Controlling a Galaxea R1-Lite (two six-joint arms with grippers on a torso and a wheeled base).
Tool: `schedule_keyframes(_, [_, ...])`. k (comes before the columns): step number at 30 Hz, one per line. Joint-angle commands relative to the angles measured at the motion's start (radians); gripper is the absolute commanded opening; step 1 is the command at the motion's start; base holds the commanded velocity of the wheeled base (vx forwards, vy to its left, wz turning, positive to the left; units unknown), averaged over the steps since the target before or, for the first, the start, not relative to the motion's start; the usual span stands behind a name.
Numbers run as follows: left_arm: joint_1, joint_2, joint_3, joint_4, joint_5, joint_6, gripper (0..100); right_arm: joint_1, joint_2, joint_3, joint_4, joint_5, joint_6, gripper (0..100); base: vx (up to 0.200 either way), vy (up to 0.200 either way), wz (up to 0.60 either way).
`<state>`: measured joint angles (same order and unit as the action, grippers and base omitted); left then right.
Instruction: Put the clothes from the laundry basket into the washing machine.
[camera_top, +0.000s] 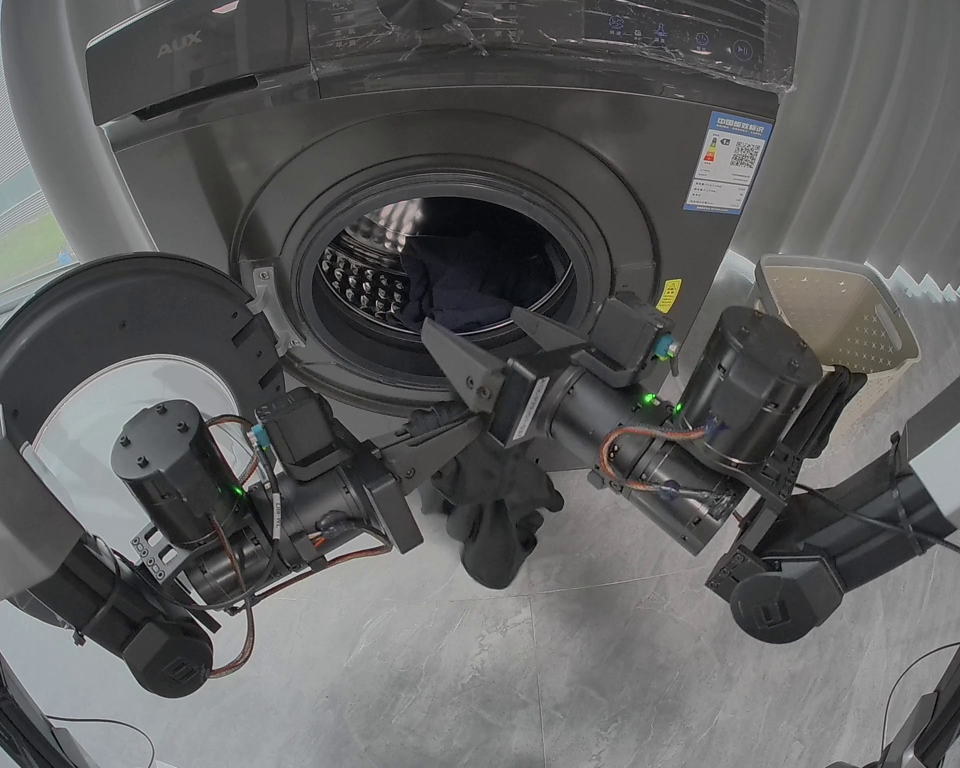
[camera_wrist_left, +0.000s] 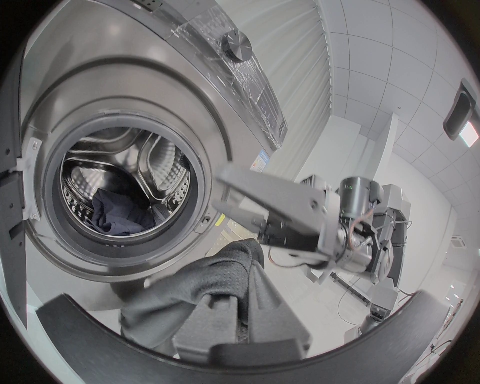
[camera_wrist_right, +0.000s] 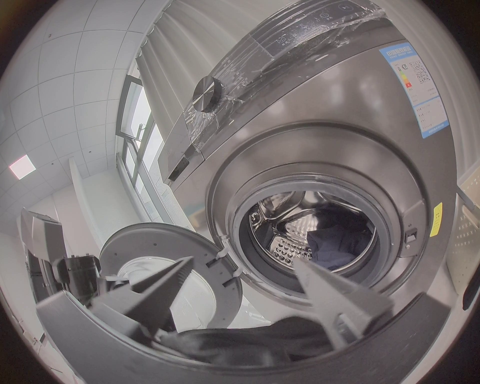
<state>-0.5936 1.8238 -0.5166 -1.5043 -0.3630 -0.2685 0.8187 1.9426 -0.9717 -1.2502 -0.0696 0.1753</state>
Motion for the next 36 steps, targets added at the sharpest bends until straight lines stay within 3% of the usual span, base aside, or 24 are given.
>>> schedule_keyframes(1, [0.011, -0.011, -0.011, -0.014, 0.03, -0.003, 0, -0.02, -0.04, 0.077, -0.005, -0.001, 0.001, 100, 0.0, 0.0, 0.0])
schedule_keyframes(8, [0.037, -0.014, -0.031, -0.037, 0.114, -0.003, 0, -0.132, -0.096, 0.183, -0.005, 0.001, 0.001, 100, 0.0, 0.0, 0.0])
schedule_keyframes(18, [0.055, -0.135, -0.053, -0.03, 0.124, 0.002, 0, -0.208, -0.082, 0.347, -0.023, 0.047, -0.034, 100, 0.0, 0.0, 0.0])
schedule_keyframes(32, [0.021, -0.189, -0.043, -0.04, 0.108, 0.003, 0, -0.196, 0.093, 0.295, -0.077, 0.054, -0.042, 100, 0.0, 0.0, 0.0])
schedule_keyframes(36, [0.026, -0.195, -0.053, -0.04, 0.108, 0.003, 0, -0.194, 0.167, 0.272, -0.107, 0.06, -0.063, 100, 0.0, 0.0, 0.0])
